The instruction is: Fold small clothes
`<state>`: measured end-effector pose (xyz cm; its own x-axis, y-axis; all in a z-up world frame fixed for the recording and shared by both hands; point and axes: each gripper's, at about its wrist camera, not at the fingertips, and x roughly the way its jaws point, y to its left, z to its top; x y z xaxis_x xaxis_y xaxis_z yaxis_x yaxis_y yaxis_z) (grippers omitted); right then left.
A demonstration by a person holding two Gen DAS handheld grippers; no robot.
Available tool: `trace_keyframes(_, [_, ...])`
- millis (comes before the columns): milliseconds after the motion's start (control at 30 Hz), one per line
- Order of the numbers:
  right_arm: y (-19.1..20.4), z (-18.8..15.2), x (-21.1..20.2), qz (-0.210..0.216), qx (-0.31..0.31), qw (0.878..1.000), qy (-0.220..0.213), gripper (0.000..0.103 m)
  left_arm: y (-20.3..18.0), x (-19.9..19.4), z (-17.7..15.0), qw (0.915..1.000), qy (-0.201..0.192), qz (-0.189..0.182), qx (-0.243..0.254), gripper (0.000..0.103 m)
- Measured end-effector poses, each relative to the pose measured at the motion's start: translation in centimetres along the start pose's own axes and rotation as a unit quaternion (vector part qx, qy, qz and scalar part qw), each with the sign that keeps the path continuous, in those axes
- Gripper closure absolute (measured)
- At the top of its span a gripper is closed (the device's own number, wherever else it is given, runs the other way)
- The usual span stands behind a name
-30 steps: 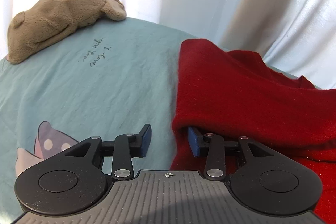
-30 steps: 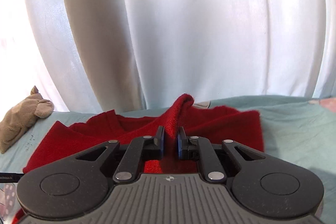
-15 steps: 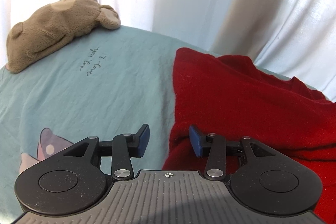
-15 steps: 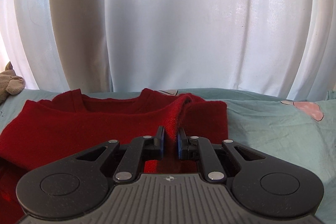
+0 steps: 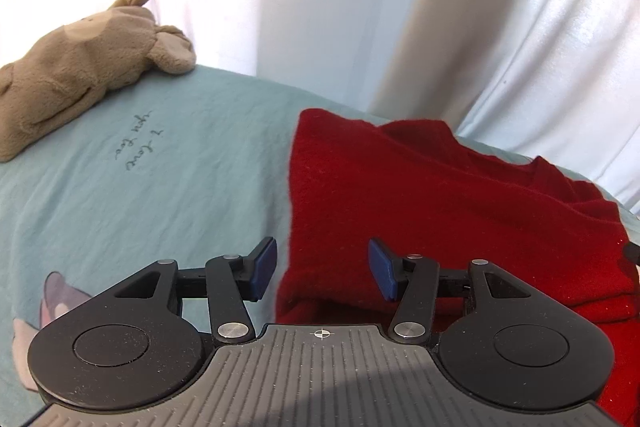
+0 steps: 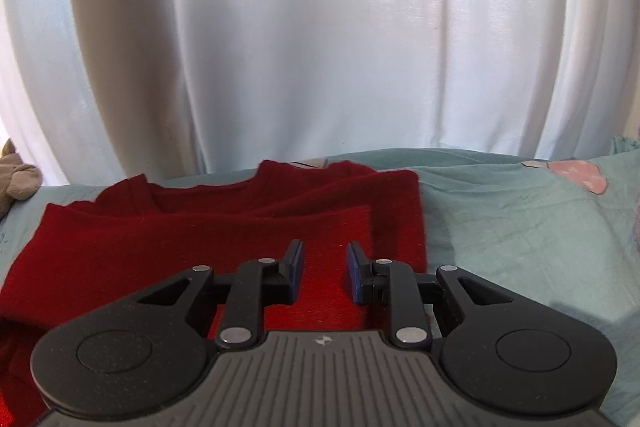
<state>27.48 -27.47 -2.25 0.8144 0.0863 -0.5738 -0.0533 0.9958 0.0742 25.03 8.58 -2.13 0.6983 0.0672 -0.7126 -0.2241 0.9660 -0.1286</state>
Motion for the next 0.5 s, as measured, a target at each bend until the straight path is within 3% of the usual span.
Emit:
trace_keyframes(167, [3.6,-1.6,1.5,0.036,-0.064,0.997,0.023,0.080,-1.9,2.3,-1.0,0.9991,0.021,0.011,0.036,0.045])
trace_keyframes(233, [3.7,-2.4,2.5,0.021,-0.080,0.996,0.041,0.080,-2.0,2.5,-1.3,0.9982,0.016,0.012,0.056,0.043])
trace_keyframes(300, [3.1,-2.6,2.6,0.023,-0.083,0.996,0.032,0.078,-1.7,2.6,-1.4,0.9976,0.018,0.015,0.064,0.037])
trace_keyframes(433, [1.5,-1.8,1.8,-0.018,-0.049,0.998,0.036,0.078,-0.5,1.9,-1.3,0.9991,0.032,0.008,0.027,0.036])
trace_keyframes(500, [-0.3,-1.5,0.5,0.000,0.012,0.999,0.038,0.077,-0.2,0.8,-1.4,0.9994,0.030,0.003,0.015,0.040])
